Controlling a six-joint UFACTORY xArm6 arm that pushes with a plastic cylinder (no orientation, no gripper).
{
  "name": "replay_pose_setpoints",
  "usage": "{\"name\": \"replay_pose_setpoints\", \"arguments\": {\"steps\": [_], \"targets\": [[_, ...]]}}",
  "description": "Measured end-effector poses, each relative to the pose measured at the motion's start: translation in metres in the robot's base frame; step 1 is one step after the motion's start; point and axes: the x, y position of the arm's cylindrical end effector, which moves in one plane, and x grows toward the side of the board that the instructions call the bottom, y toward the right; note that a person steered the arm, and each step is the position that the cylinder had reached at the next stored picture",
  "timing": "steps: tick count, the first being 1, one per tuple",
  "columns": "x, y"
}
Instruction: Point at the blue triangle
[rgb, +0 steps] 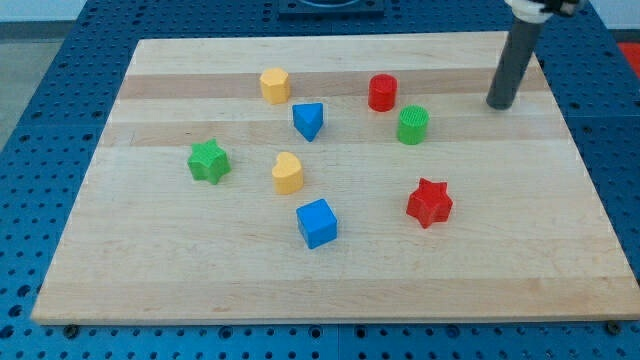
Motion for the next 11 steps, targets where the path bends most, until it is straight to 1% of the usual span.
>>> {"name": "replay_pose_setpoints", "arguments": {"steps": [1,2,6,7,9,10,11], "targets": [[0.045,-0.014],[0.062,-0.014],[0.070,-0.037],[0.080,-0.057],[0.080,-0.071],[0.080,-0.113],[0.080,-0.116]]}}
